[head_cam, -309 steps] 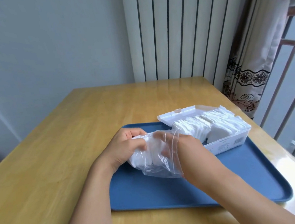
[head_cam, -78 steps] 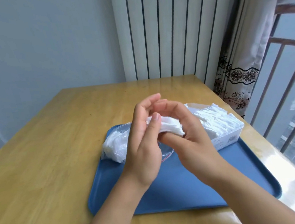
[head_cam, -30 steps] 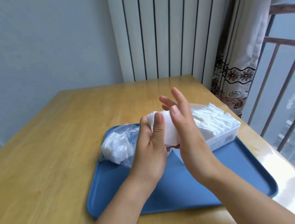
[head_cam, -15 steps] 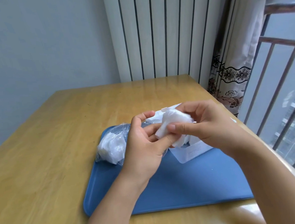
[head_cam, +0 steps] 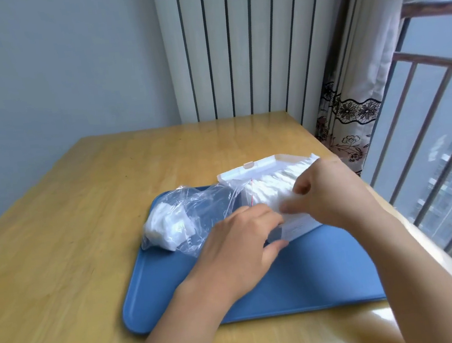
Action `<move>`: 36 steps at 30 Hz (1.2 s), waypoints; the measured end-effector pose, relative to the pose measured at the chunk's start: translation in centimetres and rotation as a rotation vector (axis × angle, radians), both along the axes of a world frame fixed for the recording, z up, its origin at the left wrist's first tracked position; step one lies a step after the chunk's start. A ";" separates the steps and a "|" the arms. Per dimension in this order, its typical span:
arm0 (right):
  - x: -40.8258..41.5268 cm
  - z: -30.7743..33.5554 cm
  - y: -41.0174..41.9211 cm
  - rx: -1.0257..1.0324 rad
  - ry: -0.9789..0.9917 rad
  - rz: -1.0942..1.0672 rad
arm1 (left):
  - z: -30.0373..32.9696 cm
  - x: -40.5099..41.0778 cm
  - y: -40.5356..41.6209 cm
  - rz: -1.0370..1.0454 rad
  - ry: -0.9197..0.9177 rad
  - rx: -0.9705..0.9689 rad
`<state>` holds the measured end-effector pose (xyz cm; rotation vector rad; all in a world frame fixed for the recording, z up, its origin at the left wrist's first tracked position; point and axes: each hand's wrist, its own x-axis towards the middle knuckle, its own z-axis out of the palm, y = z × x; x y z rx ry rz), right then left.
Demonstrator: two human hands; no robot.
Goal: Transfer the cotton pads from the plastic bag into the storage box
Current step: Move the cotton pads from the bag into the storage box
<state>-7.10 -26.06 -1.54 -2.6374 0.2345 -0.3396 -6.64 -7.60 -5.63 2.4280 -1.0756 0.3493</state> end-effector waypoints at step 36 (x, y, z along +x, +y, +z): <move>-1.3 -0.5 5.1 -0.046 -0.120 0.529 | 2.6 5.2 8.5 0.890 0.227 -0.394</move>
